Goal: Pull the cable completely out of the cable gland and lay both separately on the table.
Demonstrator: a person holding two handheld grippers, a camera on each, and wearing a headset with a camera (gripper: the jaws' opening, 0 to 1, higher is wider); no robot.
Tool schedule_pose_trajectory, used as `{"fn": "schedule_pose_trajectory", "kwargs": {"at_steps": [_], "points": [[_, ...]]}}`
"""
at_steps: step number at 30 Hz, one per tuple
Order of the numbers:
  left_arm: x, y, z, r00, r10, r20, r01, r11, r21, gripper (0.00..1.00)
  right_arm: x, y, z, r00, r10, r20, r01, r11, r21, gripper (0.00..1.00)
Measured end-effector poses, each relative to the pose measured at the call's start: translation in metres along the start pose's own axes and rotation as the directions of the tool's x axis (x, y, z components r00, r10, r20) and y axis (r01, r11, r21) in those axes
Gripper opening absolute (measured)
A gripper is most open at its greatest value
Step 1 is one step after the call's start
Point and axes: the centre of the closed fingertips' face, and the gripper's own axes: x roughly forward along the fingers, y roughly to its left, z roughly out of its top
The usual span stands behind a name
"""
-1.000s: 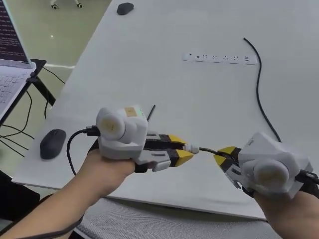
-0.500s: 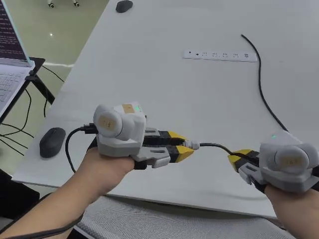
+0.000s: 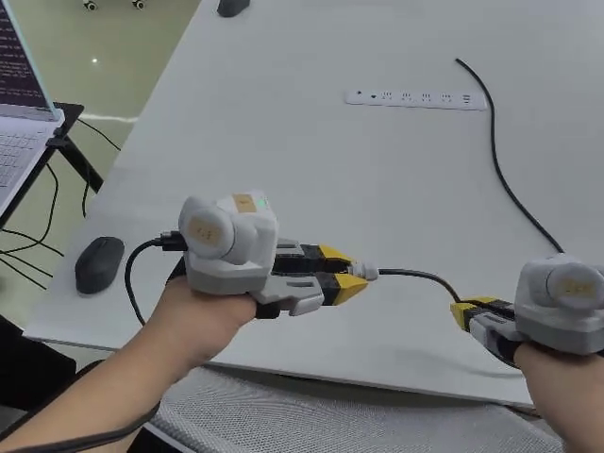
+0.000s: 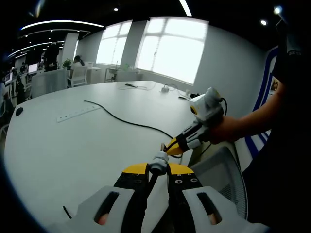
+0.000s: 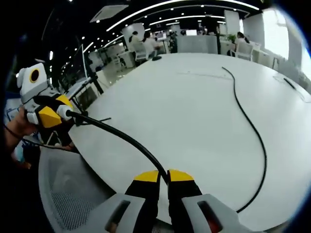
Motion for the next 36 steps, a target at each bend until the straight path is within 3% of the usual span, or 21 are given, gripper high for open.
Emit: {"fn": "schedule_pose_trajectory", "kwargs": {"at_steps": [12, 18, 23, 27, 29, 32, 35, 36], "points": [[-0.004, 0.005, 0.001, 0.9998, 0.018, 0.007, -0.018, 1.000, 0.002, 0.15, -0.005, 0.007, 0.004, 0.9994, 0.008, 0.034, -0.005, 0.995, -0.101, 0.02], [-0.004, 0.010, -0.001, 0.9992, 0.039, -0.001, -0.039, 0.999, 0.006, 0.15, -0.011, 0.008, 0.006, 0.9994, 0.017, 0.031, -0.012, 0.986, -0.166, 0.02], [-0.006, 0.013, 0.002, 0.9992, 0.041, 0.001, -0.041, 0.999, 0.003, 0.15, -0.018, 0.013, 0.007, 0.9993, 0.031, 0.020, -0.026, 0.970, -0.242, 0.06], [-0.006, 0.012, 0.000, 0.9991, 0.041, -0.011, -0.041, 0.999, 0.006, 0.15, -0.023, 0.028, 0.020, 0.9974, 0.063, 0.035, -0.048, 0.947, -0.318, 0.14], [-0.007, 0.012, -0.002, 0.9990, 0.042, -0.014, -0.042, 0.999, 0.007, 0.15, -0.025, 0.041, 0.030, 0.9945, 0.094, 0.047, -0.070, 0.929, -0.364, 0.20], [-0.007, 0.011, -0.003, 0.9991, 0.040, -0.016, -0.039, 0.999, 0.007, 0.15, -0.027, 0.066, 0.043, 0.9838, 0.165, 0.069, -0.121, 0.899, -0.421, 0.28], [-0.008, 0.011, -0.005, 0.9990, 0.037, -0.023, -0.036, 0.999, 0.022, 0.15, -0.028, 0.085, 0.053, 0.9831, 0.172, 0.062, -0.115, 0.847, -0.519, 0.28], [-0.008, 0.010, -0.005, 0.9991, 0.035, -0.025, -0.034, 0.999, 0.026, 0.15, -0.028, 0.088, 0.054, 0.9833, 0.172, 0.059, -0.114, 0.837, -0.535, 0.27]]}}
